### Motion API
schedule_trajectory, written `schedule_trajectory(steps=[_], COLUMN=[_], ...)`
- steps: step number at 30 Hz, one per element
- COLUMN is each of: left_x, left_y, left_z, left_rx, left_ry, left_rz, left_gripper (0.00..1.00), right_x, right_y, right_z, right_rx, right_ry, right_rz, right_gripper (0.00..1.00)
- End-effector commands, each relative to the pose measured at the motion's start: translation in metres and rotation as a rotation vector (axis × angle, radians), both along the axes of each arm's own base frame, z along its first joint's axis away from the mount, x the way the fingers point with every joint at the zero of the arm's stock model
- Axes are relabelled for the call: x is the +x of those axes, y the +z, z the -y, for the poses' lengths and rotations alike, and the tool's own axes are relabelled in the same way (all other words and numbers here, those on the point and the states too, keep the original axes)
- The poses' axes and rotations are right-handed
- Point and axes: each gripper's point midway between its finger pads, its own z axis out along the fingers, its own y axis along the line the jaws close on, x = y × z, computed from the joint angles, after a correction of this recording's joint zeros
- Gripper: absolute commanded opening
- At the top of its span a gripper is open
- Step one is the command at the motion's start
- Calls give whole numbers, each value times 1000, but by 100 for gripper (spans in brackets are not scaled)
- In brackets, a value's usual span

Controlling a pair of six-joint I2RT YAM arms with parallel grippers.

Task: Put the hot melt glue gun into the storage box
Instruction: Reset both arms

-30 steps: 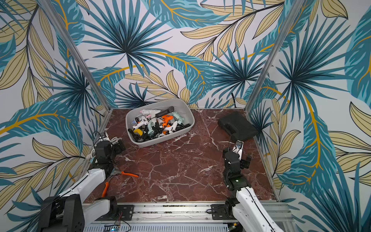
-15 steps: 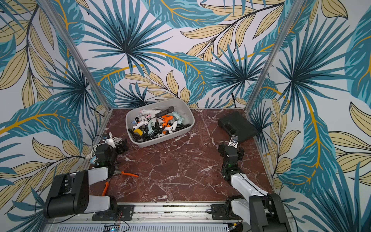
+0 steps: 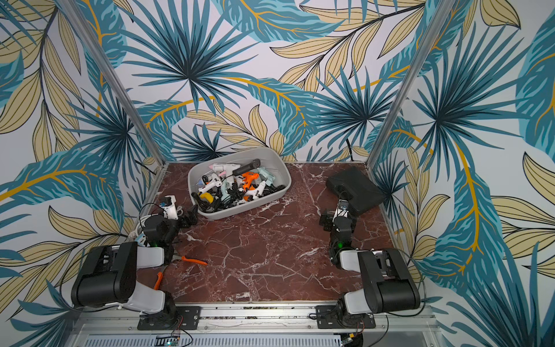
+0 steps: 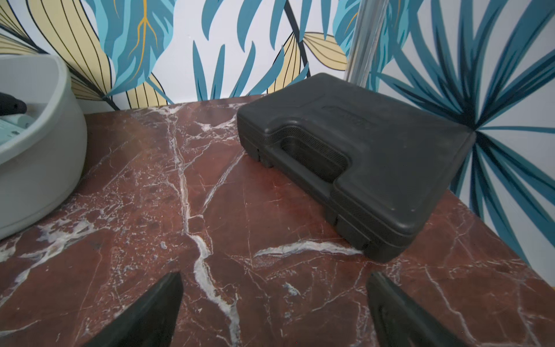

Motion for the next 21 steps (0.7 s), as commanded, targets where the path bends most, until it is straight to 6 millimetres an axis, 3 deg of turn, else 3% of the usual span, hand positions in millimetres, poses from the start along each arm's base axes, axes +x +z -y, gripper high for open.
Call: schedule_trajectory(steps=[1,4,21], left_x=[8,14,4], left_y=[6,-11,-4], left_z=[1,-3,-14], left_rx=[40,112,105], left_ry=[-1,116,193], left_rz=[13,-39,32], left_gripper=[100,100,100], right_x=[16,19,19], right_y=[18,15,15], right_z=[-6,0,0], right_rx=[-10,2,-1], right_ry=[45,-3,-4], right_rz=[67,20,16], right_gripper=[99,99,100])
